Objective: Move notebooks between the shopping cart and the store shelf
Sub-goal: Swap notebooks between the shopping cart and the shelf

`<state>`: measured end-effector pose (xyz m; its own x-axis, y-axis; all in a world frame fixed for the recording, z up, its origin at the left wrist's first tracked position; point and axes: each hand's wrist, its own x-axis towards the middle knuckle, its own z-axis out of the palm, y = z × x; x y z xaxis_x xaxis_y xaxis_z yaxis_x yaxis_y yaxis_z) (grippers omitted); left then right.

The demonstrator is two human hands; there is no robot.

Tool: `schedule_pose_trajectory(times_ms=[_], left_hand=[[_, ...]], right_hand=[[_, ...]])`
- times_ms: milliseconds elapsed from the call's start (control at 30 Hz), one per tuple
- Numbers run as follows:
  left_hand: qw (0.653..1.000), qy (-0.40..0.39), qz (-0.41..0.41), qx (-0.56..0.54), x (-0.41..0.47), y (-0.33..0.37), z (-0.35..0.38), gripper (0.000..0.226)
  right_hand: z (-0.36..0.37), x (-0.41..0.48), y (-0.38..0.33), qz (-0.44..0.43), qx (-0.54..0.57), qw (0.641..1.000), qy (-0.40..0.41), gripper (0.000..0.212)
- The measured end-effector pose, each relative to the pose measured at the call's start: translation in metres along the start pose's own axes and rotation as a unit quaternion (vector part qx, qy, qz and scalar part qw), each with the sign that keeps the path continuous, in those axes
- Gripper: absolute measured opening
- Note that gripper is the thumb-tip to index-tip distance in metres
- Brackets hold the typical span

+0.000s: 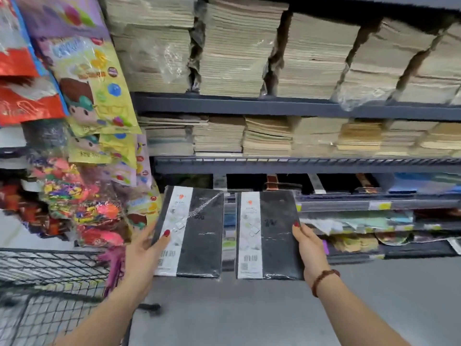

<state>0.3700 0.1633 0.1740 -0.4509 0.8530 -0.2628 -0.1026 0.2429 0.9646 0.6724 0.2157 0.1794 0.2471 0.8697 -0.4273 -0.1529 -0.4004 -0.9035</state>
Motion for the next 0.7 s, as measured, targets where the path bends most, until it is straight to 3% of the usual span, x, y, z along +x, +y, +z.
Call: schedule_pose_trajectory(times_ms=[400, 467, 600, 700], left_hand=[[0.982, 0.186, -0.014, -0.038, 0.038, -0.086, 0.049, 0.037], [0.980, 0.195, -0.005, -0.043, 0.048, -0.095, 0.053, 0.035], [0.979, 0.195, 0.023, -0.047, 0.061, -0.113, 0.057, 0.039], [0.981, 0.191, 0.031, -0.022, 0.067, -0.127, 0.054, 0.041]], right_hand=[[0.042, 0.139, 0.017, 0.010, -0.004, 0.992, -0.127, 0.029], [0.056, 0.158, 0.024, 0.017, 0.012, 0.991, -0.130, 0.040], [0.082, 0.186, 0.029, -0.001, 0.042, 0.989, -0.141, 0.026], [0.096, 0.202, 0.030, -0.016, 0.041, 0.989, -0.143, 0.042]])
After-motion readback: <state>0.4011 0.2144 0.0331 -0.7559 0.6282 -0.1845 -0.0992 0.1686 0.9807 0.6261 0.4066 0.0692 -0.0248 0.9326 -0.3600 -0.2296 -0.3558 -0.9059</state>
